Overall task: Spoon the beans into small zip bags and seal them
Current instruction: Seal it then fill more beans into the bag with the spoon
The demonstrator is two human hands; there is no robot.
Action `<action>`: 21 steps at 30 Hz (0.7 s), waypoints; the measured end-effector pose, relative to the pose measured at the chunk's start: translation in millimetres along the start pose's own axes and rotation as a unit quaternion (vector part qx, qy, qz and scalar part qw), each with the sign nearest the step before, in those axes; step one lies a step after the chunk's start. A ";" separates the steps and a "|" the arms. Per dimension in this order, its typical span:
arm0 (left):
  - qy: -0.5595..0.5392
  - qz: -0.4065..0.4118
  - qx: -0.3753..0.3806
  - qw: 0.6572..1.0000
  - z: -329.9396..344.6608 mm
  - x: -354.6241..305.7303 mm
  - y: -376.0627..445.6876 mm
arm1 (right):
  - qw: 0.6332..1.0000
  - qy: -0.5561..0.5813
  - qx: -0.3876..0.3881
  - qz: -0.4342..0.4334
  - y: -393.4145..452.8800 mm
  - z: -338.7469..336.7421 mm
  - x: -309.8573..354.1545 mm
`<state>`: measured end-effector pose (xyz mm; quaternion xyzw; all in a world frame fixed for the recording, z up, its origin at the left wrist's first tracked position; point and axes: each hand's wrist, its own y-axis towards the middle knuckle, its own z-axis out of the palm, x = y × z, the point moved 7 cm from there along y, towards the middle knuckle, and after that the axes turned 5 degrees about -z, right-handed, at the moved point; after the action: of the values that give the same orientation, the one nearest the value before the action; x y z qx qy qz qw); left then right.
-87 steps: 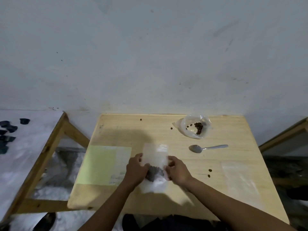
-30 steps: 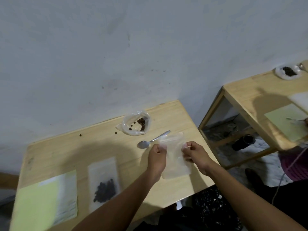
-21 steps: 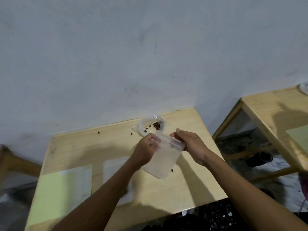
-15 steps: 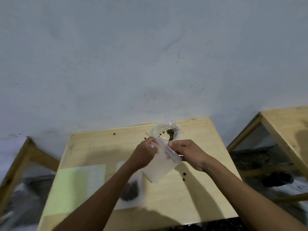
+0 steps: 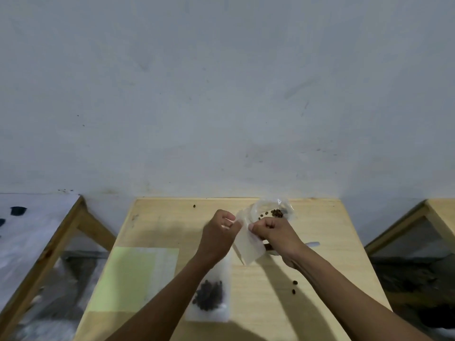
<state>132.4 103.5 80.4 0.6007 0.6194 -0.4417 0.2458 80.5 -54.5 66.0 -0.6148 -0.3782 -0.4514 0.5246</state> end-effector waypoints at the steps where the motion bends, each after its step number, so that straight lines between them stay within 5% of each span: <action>1: -0.071 -0.049 0.049 0.995 5.0 1.9 -1.7 | 1.000 0.009 0.011 0.002 0.2 4.0 0.3; 4: -0.225 -0.126 0.105 0.960 9.9 -0.2 -7.9 | 0.999 0.023 0.034 0.010 0.4 12.4 -0.3; 8: -0.291 -0.135 0.119 0.940 10.5 -4.7 -13.4 | 0.999 0.012 0.033 0.011 0.3 13.3 -3.2; 15: -0.228 -0.104 0.068 0.966 15.7 0.6 -15.3 | 0.978 -0.183 -0.041 -0.093 -6.6 6.8 4.6; 21: -0.237 -0.101 0.024 0.966 19.9 6.1 -15.7 | 0.957 -0.244 -0.065 -0.141 -15.0 10.1 2.8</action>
<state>111.9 91.7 69.5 0.4193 0.5897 -0.6089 0.3251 68.9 -42.1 72.8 -0.6798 -0.5470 -0.3807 0.3063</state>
